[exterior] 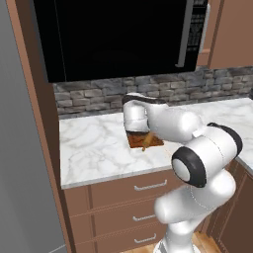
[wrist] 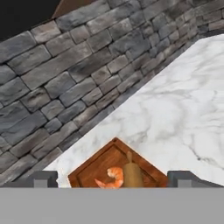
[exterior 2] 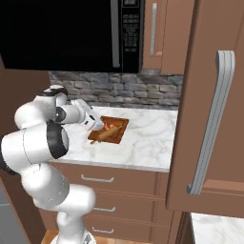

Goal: Open the cabinet, retrieve the rolling pin, and place it next to the meat on the cutting board to prepare for tenderizing.

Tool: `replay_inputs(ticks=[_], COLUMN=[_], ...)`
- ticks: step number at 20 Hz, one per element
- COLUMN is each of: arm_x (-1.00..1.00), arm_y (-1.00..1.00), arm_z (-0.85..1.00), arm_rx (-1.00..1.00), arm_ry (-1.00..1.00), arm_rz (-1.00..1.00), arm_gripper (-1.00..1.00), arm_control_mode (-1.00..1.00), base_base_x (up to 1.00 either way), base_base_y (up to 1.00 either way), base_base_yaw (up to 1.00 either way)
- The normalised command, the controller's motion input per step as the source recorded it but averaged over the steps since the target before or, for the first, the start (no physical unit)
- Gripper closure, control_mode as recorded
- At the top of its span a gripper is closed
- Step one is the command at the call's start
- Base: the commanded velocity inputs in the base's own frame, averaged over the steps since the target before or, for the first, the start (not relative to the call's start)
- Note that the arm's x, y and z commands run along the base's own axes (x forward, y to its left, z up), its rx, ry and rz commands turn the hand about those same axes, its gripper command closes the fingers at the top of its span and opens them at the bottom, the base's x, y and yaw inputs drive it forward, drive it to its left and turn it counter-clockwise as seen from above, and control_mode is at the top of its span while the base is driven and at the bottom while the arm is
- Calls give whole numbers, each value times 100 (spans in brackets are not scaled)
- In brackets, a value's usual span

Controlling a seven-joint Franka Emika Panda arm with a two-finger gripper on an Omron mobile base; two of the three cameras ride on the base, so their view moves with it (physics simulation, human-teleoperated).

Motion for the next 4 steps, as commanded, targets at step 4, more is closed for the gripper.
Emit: replay_inputs(ticks=[4], arm_x=[-32], arm_y=[0], arm_z=[73], arm_rx=[0], arm_ry=[6], arm_rz=[-4], arm_gripper=[-100], arm_control_mode=[-100], base_base_x=[0], base_base_y=[0], base_base_yaw=[0])
